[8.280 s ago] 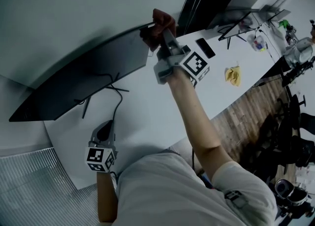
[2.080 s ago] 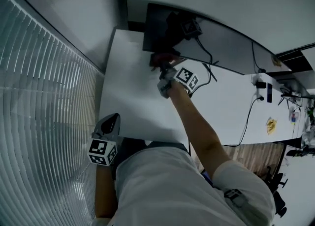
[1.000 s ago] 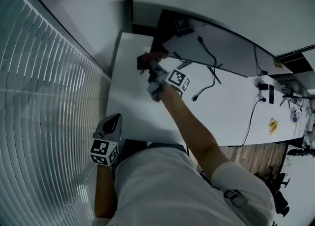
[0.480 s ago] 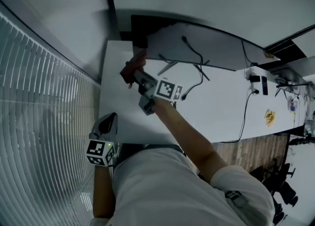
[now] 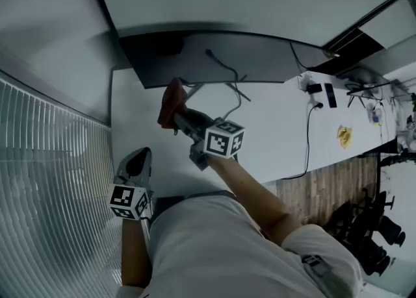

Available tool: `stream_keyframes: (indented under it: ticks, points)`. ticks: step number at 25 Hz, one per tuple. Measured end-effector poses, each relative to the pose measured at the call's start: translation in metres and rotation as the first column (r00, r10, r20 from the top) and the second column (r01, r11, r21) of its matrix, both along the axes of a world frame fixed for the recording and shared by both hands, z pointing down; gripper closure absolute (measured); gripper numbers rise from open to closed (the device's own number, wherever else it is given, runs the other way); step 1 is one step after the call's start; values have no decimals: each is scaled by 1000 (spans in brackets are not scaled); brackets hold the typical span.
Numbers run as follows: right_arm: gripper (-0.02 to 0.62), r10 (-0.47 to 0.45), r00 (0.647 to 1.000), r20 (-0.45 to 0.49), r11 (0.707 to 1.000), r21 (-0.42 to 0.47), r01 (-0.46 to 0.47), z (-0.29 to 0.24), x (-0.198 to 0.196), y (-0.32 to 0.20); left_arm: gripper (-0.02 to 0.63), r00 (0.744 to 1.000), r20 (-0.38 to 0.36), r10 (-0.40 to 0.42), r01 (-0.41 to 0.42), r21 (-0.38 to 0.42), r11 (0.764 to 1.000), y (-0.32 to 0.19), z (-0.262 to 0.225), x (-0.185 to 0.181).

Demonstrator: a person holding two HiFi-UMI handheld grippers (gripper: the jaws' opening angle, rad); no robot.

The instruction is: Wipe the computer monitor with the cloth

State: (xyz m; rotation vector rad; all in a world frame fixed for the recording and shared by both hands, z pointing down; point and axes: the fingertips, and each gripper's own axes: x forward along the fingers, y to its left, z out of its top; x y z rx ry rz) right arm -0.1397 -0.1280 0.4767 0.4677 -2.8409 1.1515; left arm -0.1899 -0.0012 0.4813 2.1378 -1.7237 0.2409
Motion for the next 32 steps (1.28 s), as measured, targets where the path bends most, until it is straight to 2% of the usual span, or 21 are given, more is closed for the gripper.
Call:
stream_keyframes:
  ticks: [6,13,17,25,28,32]
  points:
    - [525,33,995,-93,987,159,-18,-16,61,2,600,997,-3,83,-83,30,996,-26,-10,34]
    - [525,108,977,-182,961,273,-55,-28,129,4,600,983,18,181,-181,47,982,-49,-15,70]
    - [525,188,949,-254,926,369,-85,-33,169,8,600,972,19,234,-235,61,970,-56,-21,91]
    - [525,318,881,-350,861,496,-114,-38,234,26,600,946,39,323,-326,104,940,-63,-32,120]
    - [525,350,856,-380,844,524,-113,-37,254,37,600,939,41,340,-343,119,932,-62,-35,127]
    - [525,381,844,-377,835,533,-139,-39,271,46,600,933,42,358,-361,120,925,-56,-34,135]
